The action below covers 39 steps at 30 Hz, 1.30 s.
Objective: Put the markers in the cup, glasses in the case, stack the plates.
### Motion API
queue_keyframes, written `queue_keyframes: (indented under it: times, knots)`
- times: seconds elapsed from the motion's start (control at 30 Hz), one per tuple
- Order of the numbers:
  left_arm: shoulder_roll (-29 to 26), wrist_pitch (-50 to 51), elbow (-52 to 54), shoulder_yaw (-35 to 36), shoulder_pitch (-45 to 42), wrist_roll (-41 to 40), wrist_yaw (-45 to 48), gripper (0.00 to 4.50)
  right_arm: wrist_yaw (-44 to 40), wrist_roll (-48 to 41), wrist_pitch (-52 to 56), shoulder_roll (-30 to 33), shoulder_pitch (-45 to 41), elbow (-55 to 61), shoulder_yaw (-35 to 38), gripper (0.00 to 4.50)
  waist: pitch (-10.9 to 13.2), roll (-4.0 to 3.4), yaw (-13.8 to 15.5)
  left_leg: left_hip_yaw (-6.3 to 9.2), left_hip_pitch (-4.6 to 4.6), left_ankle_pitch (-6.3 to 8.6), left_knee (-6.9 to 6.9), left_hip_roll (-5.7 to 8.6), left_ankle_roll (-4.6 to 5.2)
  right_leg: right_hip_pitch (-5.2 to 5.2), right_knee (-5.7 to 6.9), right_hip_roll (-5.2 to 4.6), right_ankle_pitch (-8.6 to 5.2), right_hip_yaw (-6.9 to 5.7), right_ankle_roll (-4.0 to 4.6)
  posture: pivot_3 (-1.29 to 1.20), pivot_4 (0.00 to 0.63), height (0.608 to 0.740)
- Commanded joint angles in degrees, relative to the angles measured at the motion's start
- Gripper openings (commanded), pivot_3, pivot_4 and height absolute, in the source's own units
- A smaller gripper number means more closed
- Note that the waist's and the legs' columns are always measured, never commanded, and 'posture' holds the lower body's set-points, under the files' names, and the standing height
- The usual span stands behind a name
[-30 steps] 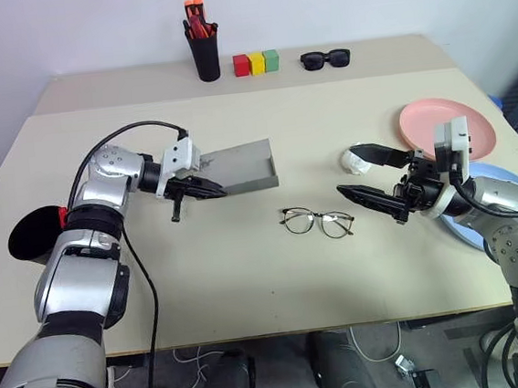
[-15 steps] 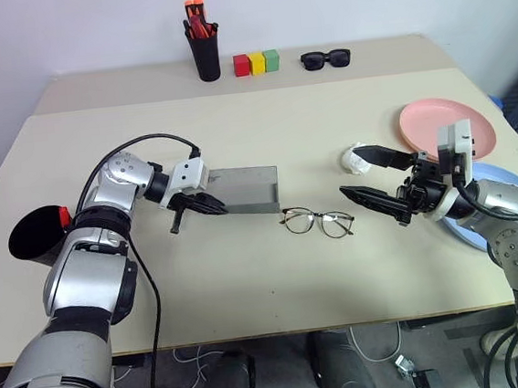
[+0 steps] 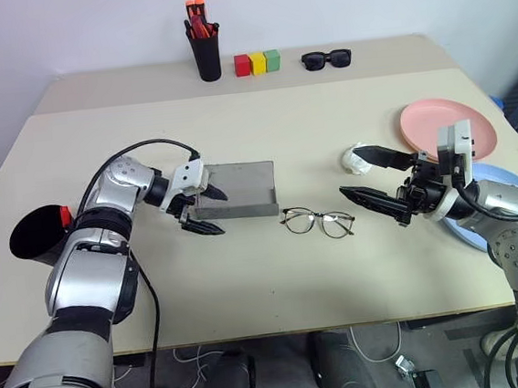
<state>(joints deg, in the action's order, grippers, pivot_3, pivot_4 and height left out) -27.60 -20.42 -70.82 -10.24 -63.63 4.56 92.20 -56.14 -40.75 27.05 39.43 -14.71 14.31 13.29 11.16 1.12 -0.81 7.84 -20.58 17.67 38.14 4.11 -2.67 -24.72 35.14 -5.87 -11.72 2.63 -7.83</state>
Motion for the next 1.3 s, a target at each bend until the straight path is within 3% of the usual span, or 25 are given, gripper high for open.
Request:
queue_keyframes:
  times: [0.03,0.23,0.37,0.57,0.8,1.07,1.17,1.3]
  knots:
    - [-0.14,4.61,2.66,5.54,-4.62,-5.46,-0.17,4.48,0.64,1.48,0.23,1.47,-1.34,2.73,-1.37,4.50,0.01,0.02,-0.01,0.01,-0.01,0.00,0.01,0.00,0.00,0.00,0.00,0.00,0.00,0.00,0.00,0.00,0.150,0.740]
    - [-2.93,14.72,8.72,11.65,-6.07,-11.69,-0.35,4.48,8.04,5.56,5.87,2.41,-5.96,4.40,-5.54,4.50,0.01,0.01,-0.60,0.00,0.04,0.01,0.00,-0.02,0.02,-0.03,0.04,0.00,0.00,0.00,0.00,0.00,0.150,0.740]
    - [-6.15,26.17,16.73,11.48,-3.54,-15.31,0.30,4.48,7.39,9.29,9.17,5.51,-7.93,7.31,-11.50,4.50,0.01,0.00,-0.60,0.00,0.00,0.01,-0.01,-0.03,0.02,-0.10,0.09,0.01,0.00,0.00,0.00,0.00,0.150,0.740]
    - [-8.46,34.71,29.82,13.54,2.50,-19.13,-1.83,4.48,6.72,17.24,12.34,8.68,-11.50,6.14,-21.45,4.50,0.01,0.00,-0.15,0.01,-0.06,0.00,0.04,-0.02,0.01,-0.12,0.09,0.02,0.00,0.01,-0.01,0.00,0.150,0.740]
    - [-10.91,36.78,45.14,12.97,14.55,-21.26,-4.42,4.48,6.02,20.90,15.63,7.43,-16.44,0.08,-25.57,4.50,0.01,0.00,-0.19,0.02,-0.08,0.00,0.03,-0.03,0.00,-0.15,0.07,0.00,0.00,0.01,0.01,0.00,0.150,0.740]
    - [-11.01,37.98,49.26,13.34,19.21,-22.83,-8.70,4.48,4.50,27.47,11.79,7.20,-15.76,-4.75,-29.83,4.50,0.01,0.00,-0.03,0.01,-0.15,0.00,0.04,-0.02,-0.01,-0.21,0.06,-0.01,0.01,0.01,0.01,0.00,0.150,0.740]
    - [-10.98,37.70,49.93,13.29,19.60,-23.30,-9.98,4.50,4.15,28.10,11.90,6.61,-16.12,-4.96,-29.57,3.62,0.01,0.00,-0.05,0.01,-0.17,-0.01,0.04,-0.02,-0.01,-0.23,0.06,-0.01,0.01,0.01,0.02,0.00,0.150,0.740]
    - [-11.27,37.56,50.02,13.04,19.71,-23.64,-10.31,4.50,3.64,28.33,12.31,5.87,-16.55,-4.79,-29.00,1.58,0.01,0.00,-0.19,0.01,-0.17,0.00,0.03,-0.03,-0.01,-0.25,0.07,-0.01,0.01,0.01,0.02,0.00,0.150,0.740]
